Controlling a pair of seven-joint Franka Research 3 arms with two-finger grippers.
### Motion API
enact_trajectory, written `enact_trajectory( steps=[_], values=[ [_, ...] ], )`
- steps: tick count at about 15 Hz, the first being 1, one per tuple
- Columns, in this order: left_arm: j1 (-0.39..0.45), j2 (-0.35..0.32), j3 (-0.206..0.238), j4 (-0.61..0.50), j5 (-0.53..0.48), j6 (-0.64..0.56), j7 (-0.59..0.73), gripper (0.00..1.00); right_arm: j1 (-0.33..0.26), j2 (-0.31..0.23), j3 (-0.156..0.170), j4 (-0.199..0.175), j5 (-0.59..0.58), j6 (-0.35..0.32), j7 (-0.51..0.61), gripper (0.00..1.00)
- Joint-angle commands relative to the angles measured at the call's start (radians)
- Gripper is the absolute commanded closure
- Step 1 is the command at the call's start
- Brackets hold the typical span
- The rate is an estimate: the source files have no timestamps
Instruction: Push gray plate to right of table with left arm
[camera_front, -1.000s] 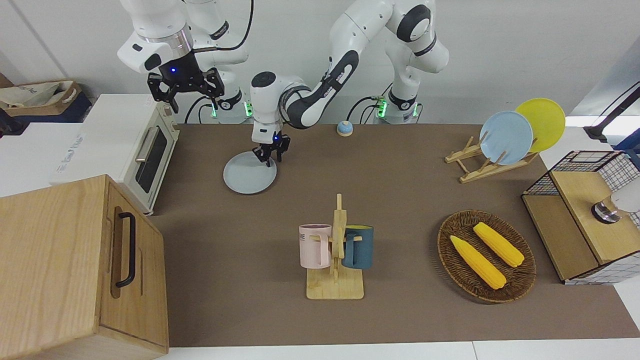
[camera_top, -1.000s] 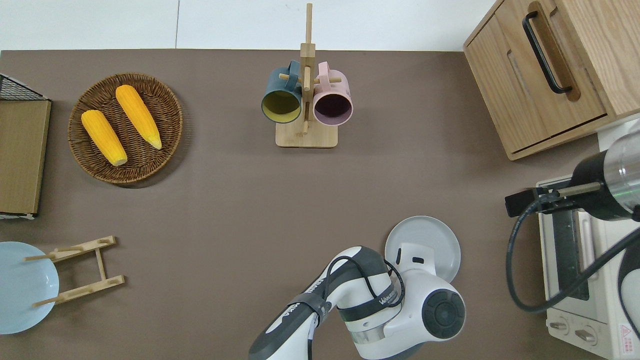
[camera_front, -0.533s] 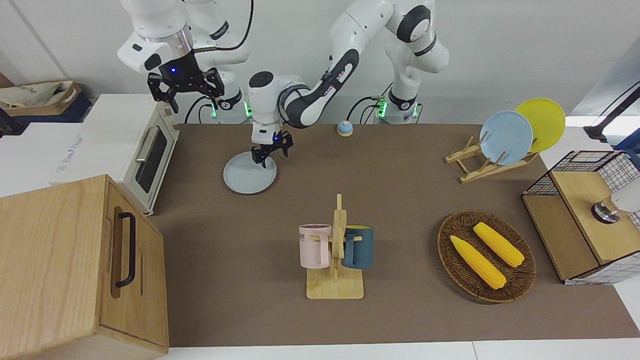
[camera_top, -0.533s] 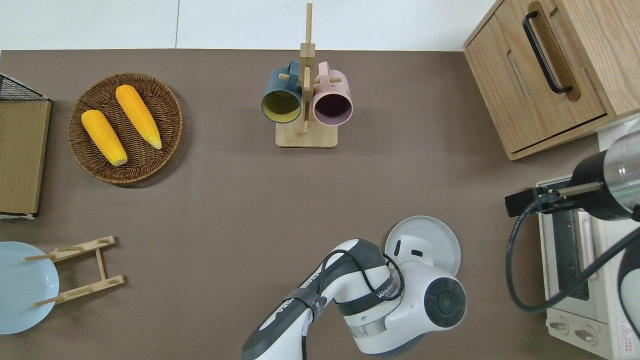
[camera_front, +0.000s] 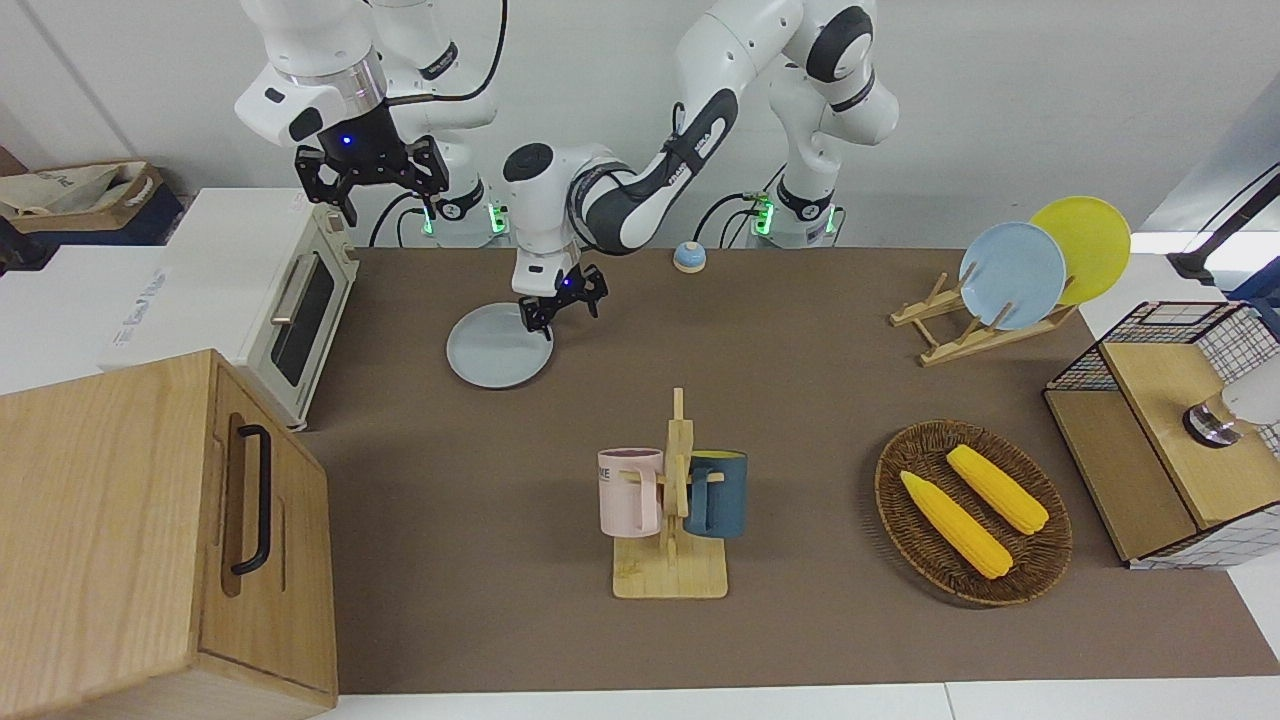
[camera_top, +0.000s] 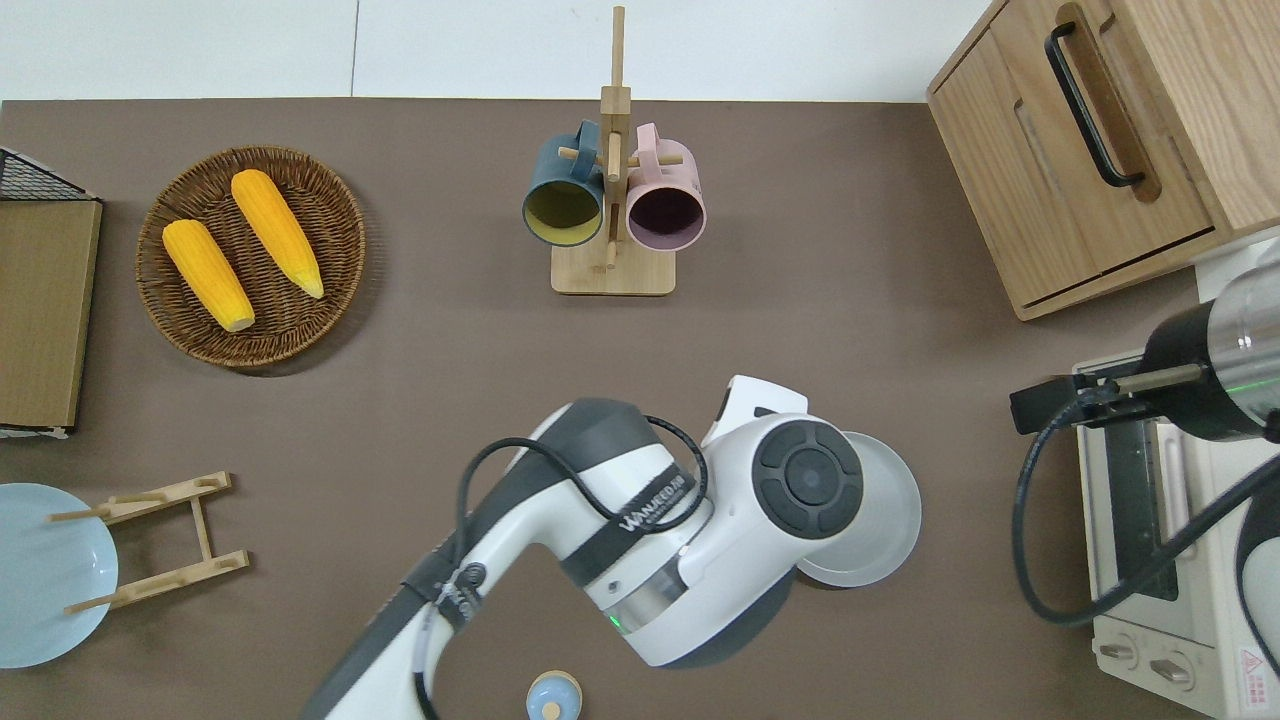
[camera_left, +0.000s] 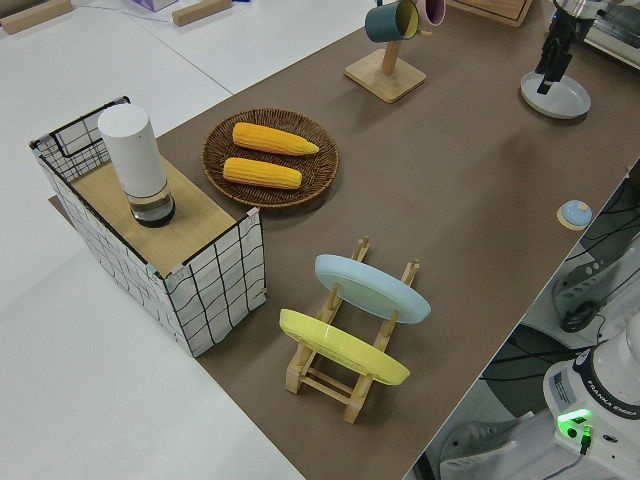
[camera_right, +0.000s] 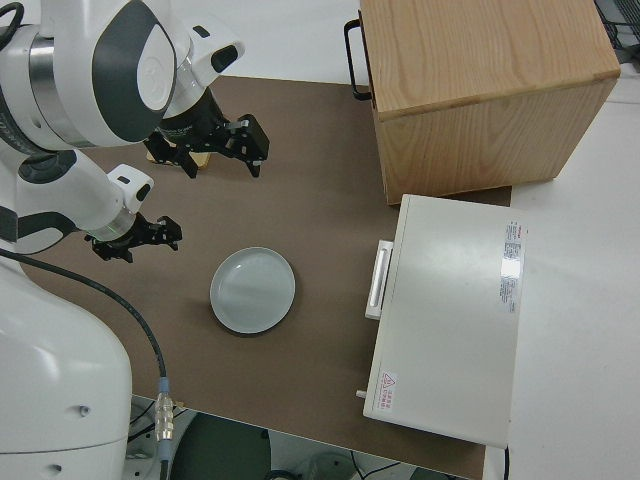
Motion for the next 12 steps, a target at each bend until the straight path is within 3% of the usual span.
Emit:
enact_trajectory(
  steps=[1,6,12],
  values=[
    [0.089,-0.064,-0.003,0.051,-0.041,-0.158,0.167,0.01,-0.02,-0.006,0.015,0.004,0.01,-0.012,0.0,0.017],
    [0.279,-0.102,0.002,0.172,-0.075,-0.373,0.383,0.01,-0.02,-0.006,0.015,0.004,0.01,-0.012,0.001,0.017],
    [0.51,-0.177,0.007,0.199,-0.086,-0.473,0.751,0.01,-0.02,-0.006,0.015,0.004,0.01,-0.014,0.001,0.017]
  ],
)
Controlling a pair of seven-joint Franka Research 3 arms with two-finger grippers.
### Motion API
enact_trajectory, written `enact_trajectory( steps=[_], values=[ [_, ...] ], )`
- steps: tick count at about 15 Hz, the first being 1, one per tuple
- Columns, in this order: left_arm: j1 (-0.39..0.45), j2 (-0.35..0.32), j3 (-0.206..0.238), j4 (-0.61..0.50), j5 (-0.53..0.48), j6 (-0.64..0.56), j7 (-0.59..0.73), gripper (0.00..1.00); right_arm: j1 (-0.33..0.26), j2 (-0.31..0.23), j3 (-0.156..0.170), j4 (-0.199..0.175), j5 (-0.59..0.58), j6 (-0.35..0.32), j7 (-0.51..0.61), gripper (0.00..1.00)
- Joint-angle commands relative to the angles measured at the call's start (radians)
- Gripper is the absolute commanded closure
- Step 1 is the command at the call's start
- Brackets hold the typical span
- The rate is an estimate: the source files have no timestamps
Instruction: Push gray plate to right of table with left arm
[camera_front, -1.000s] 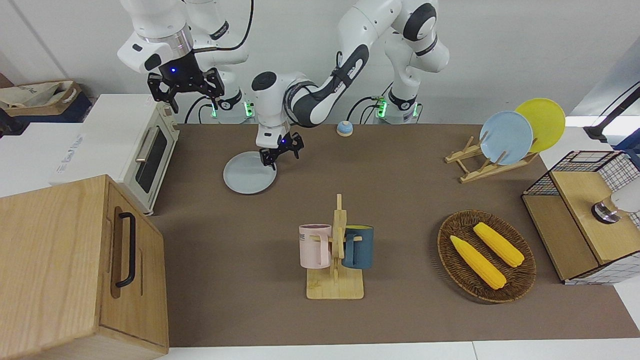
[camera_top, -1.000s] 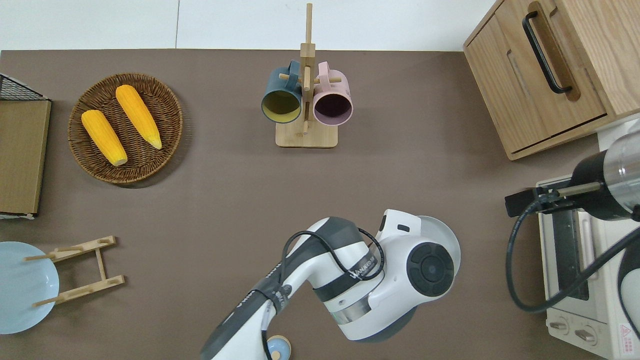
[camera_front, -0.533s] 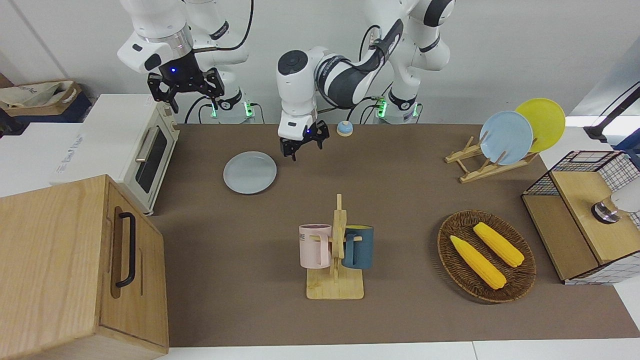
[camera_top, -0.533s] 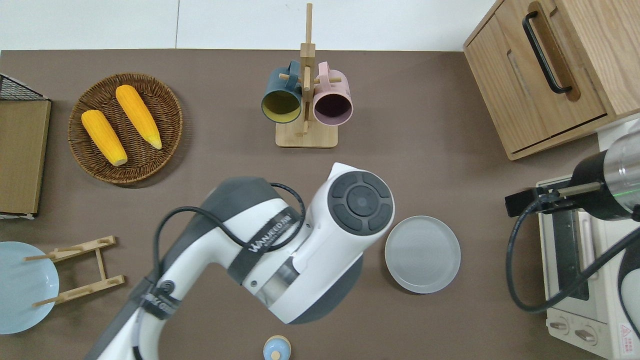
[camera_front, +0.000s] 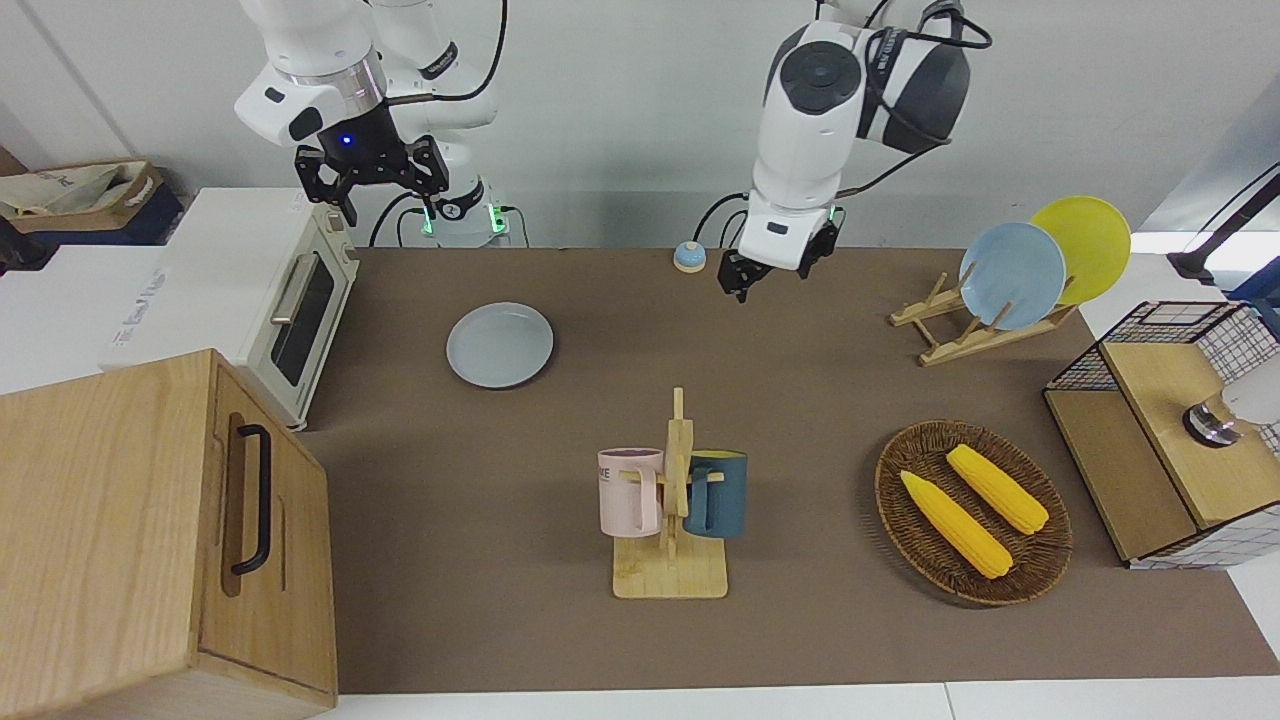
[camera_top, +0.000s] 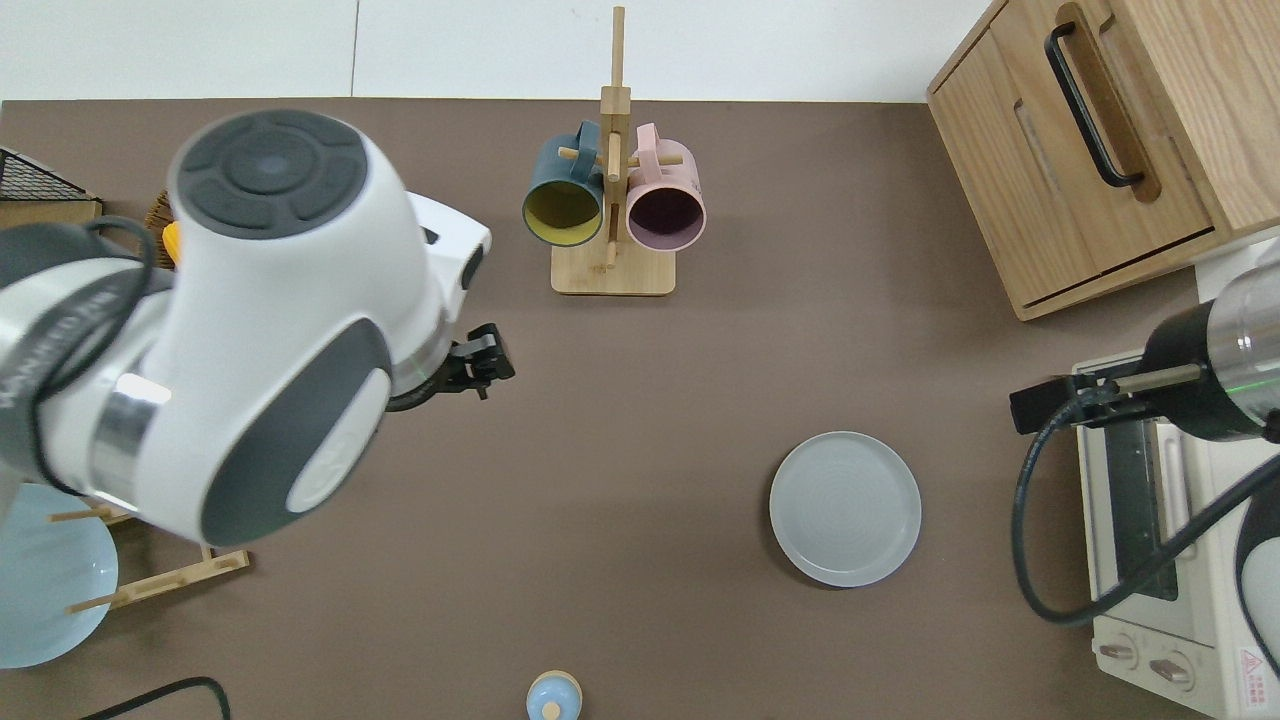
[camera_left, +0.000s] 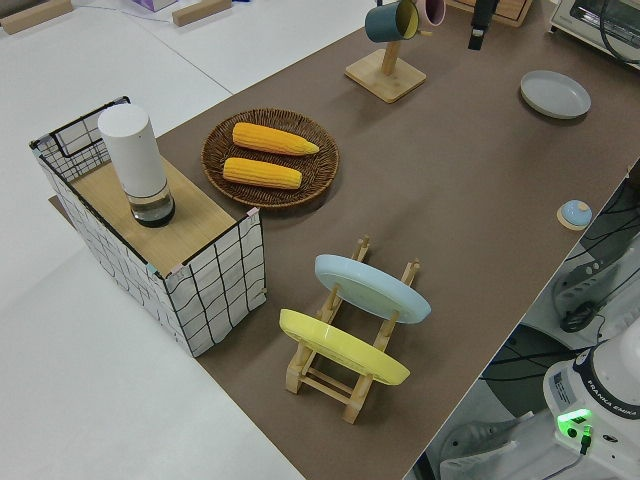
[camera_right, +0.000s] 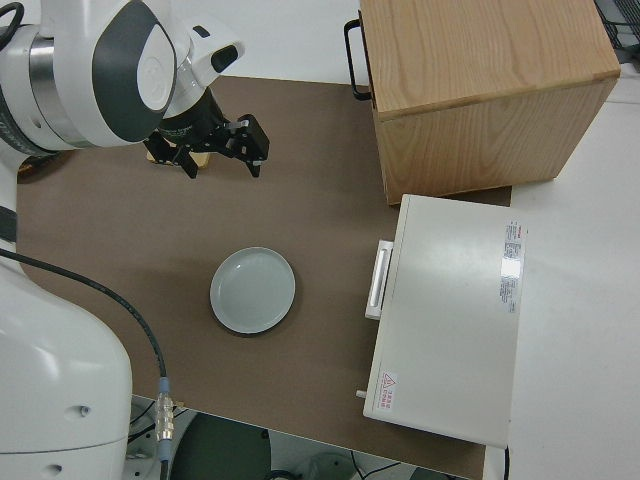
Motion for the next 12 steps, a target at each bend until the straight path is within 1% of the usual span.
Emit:
enact_trajectory(
  steps=[1,2,3,5,8,10,11,12],
  values=[
    [0.131,-0.04,-0.006,0.007,-0.022,-0.058,0.177,0.01,-0.02,-0.006,0.015,0.004,0.01,-0.012,0.0,0.017],
    [0.16,-0.041,-0.005,0.007,-0.016,-0.067,0.196,0.01,-0.02,-0.006,0.015,0.004,0.01,-0.012,0.001,0.017],
    [0.2,-0.049,-0.003,0.007,-0.016,-0.078,0.243,0.01,-0.02,-0.006,0.015,0.004,0.01,-0.012,0.001,0.017],
    [0.269,-0.052,-0.003,0.007,-0.011,-0.079,0.381,0.01,-0.02,-0.006,0.015,0.004,0.01,-0.014,0.001,0.017],
    [0.325,-0.06,0.008,0.007,0.032,-0.079,0.516,0.01,-0.02,-0.006,0.015,0.004,0.01,-0.012,0.0,0.017],
    [0.345,-0.063,0.009,0.006,0.049,-0.078,0.606,0.01,-0.02,-0.006,0.013,0.004,0.01,-0.012,0.001,0.017],
    [0.348,-0.063,0.027,0.004,0.046,-0.076,0.651,0.01,-0.02,-0.006,0.015,0.004,0.01,-0.012,0.0,0.017],
    [0.333,-0.061,0.073,0.001,0.034,-0.07,0.683,0.01,-0.02,-0.006,0.015,0.004,0.01,-0.012,0.001,0.017]
  ],
)
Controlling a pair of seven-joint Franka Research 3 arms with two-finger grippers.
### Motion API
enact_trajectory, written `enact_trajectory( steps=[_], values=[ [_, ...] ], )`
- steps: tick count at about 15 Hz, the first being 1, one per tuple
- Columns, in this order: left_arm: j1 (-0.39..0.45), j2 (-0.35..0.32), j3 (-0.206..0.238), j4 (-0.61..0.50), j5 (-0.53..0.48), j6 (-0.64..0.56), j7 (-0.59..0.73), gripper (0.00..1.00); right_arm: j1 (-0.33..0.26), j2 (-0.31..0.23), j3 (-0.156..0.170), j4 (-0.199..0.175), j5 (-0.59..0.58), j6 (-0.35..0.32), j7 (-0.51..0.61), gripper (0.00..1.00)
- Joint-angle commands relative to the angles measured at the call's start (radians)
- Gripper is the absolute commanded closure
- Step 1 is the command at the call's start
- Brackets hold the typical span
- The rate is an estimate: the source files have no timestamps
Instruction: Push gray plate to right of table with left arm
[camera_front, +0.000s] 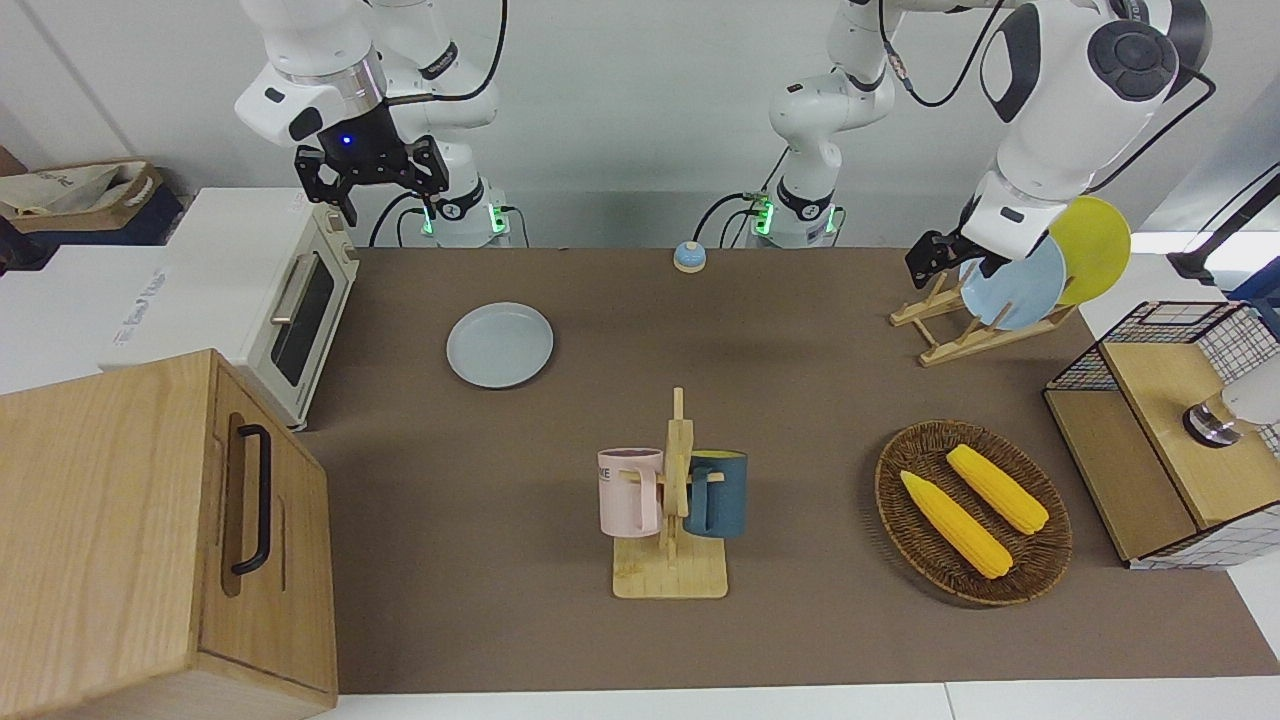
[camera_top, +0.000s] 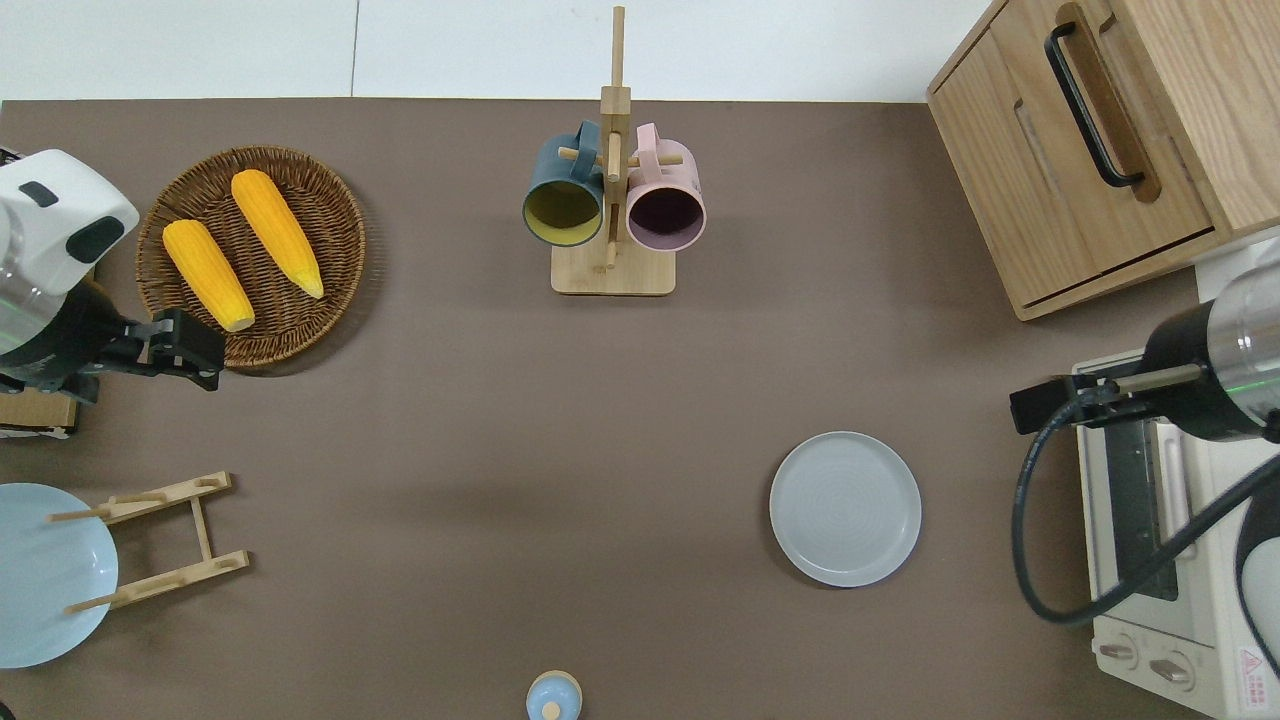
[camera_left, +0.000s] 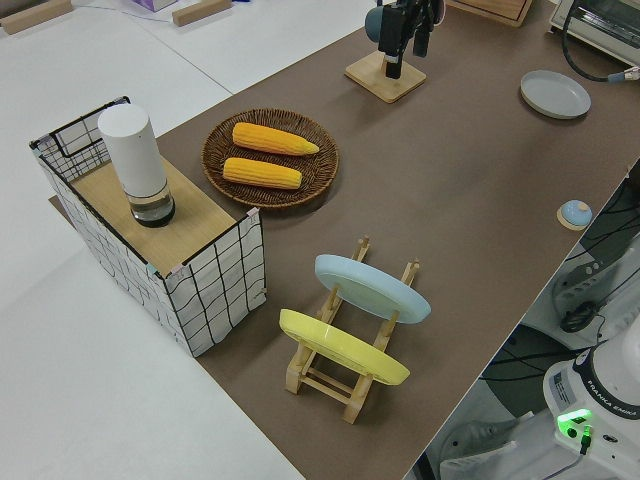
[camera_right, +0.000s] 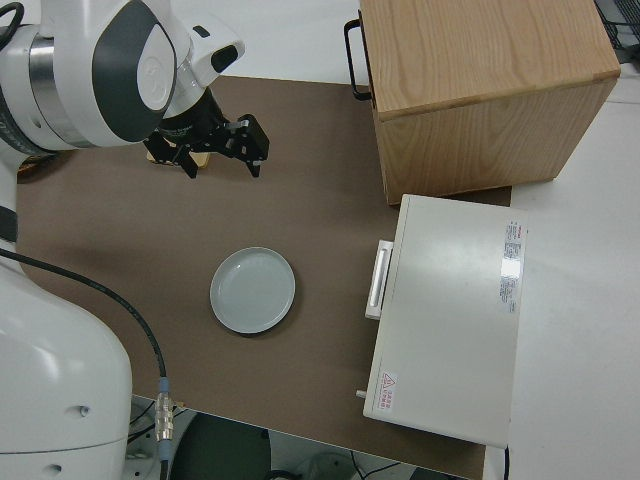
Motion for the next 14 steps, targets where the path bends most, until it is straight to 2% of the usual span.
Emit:
enact_trajectory(
  steps=[1,3,4,8,11,14],
  values=[
    [-0.051,-0.012,0.102,-0.006,0.0,-0.003,0.132,0.01,-0.02,-0.006,0.015,0.004,0.01,-0.012,0.0,0.017],
    [-0.149,-0.012,0.203,-0.022,-0.027,0.03,0.145,0.01,-0.02,-0.006,0.013,0.004,0.01,-0.012,0.0,0.017],
    [-0.187,-0.012,0.234,-0.037,-0.05,0.063,0.149,0.01,-0.02,-0.006,0.015,0.004,0.01,-0.012,0.0,0.017],
    [-0.221,0.013,0.256,-0.049,-0.067,0.143,0.2,0.01,-0.02,-0.006,0.013,0.004,0.01,-0.012,0.0,0.017],
    [-0.276,0.022,0.325,-0.056,-0.11,0.194,0.263,0.0,-0.02,-0.006,0.015,0.004,0.01,-0.012,0.0,0.017],
    [-0.289,0.018,0.337,-0.062,-0.124,0.205,0.264,0.0,-0.02,-0.006,0.013,0.004,0.01,-0.012,0.001,0.017]
  ],
)
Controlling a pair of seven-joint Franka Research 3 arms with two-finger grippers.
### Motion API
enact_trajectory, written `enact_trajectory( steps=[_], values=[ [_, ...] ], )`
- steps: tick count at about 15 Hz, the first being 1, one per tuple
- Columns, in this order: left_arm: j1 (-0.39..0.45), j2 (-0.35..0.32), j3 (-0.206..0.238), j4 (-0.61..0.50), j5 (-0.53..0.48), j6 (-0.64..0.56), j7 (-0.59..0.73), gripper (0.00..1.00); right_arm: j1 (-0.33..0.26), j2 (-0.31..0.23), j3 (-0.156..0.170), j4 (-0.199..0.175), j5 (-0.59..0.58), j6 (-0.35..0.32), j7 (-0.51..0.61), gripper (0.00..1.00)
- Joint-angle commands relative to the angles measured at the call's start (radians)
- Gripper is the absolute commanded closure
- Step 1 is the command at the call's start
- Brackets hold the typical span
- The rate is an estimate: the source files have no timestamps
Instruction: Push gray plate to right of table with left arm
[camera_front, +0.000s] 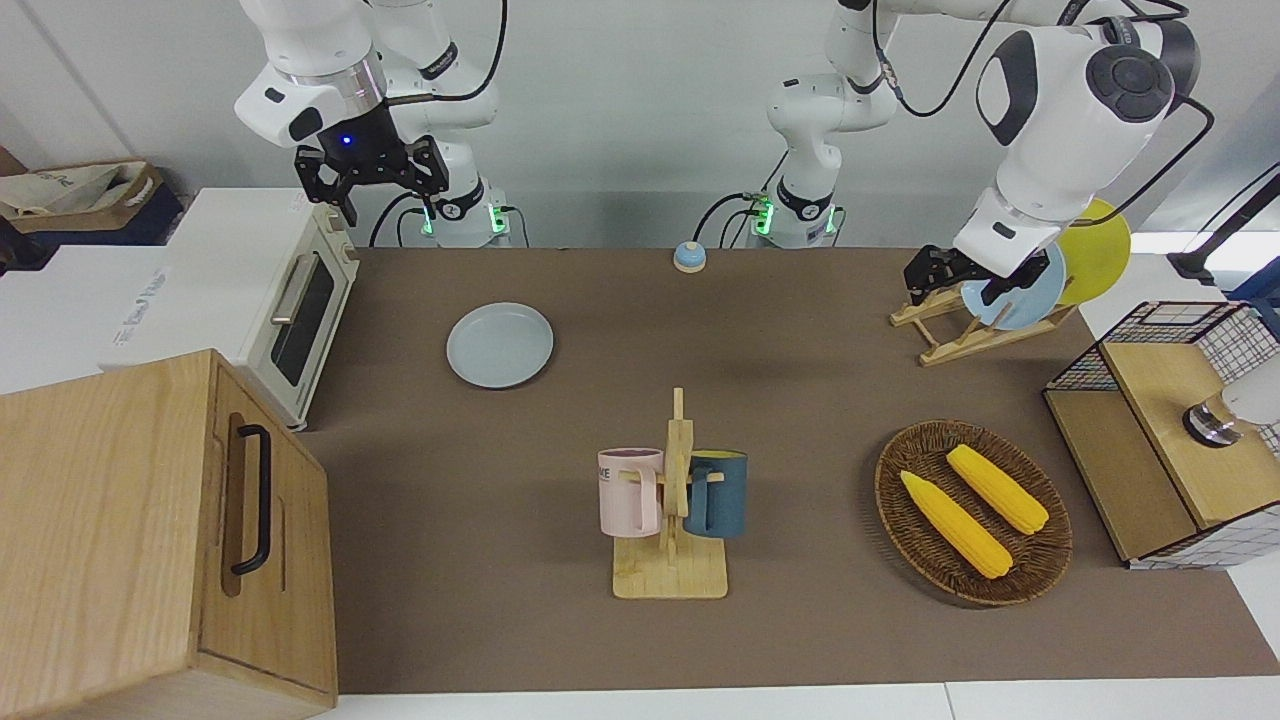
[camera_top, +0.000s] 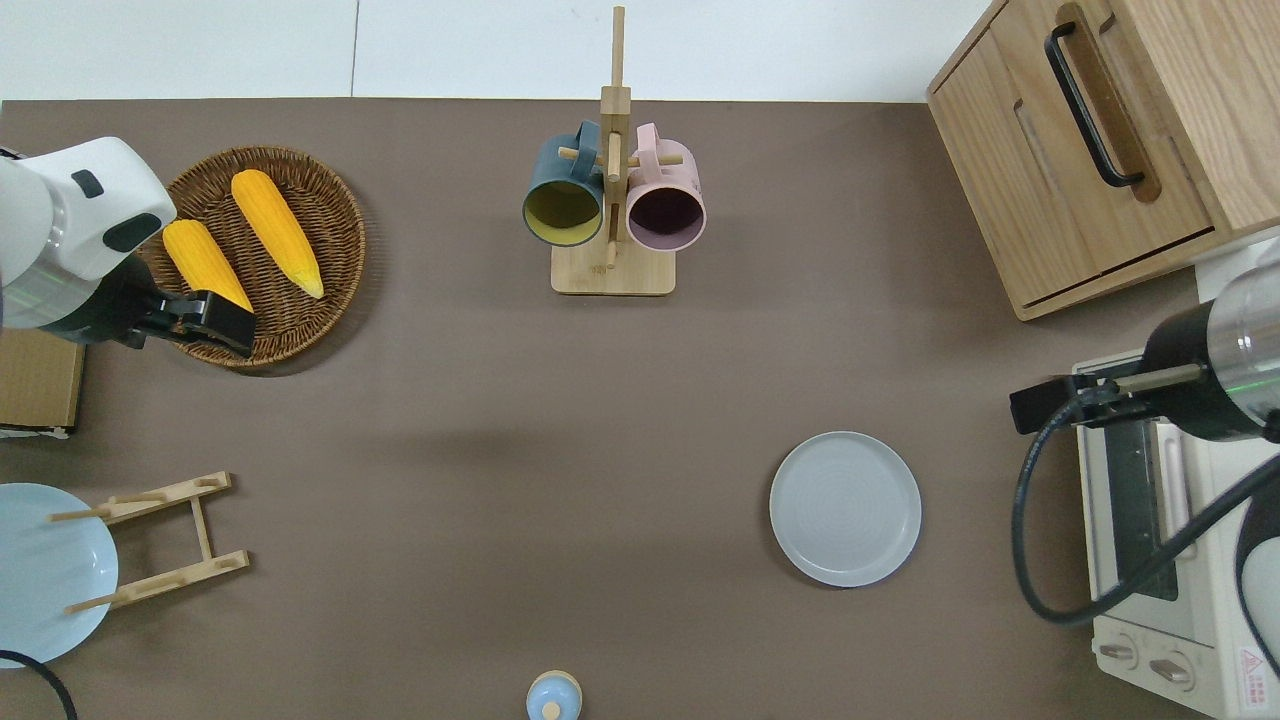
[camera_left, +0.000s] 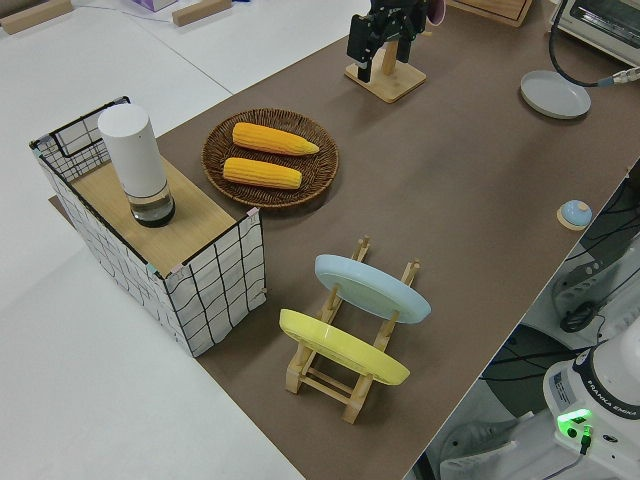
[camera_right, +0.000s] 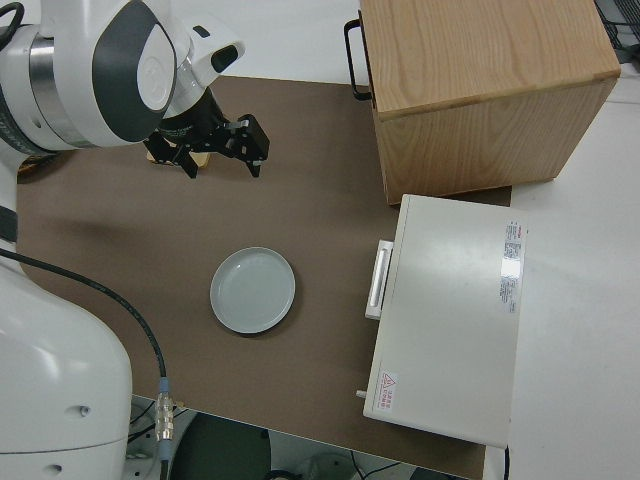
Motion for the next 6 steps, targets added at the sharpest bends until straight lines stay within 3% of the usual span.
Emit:
enact_trajectory(
  steps=[1,6],
  values=[
    [-0.025,-0.017,0.037,-0.023,-0.027,0.04,0.025,0.0,-0.02,-0.006,0.013,0.004,0.01,-0.012,0.0,0.017],
    [-0.024,-0.019,0.038,-0.032,-0.026,0.038,0.025,0.0,-0.02,-0.006,0.013,0.004,0.01,-0.012,0.0,0.017]
  ],
)
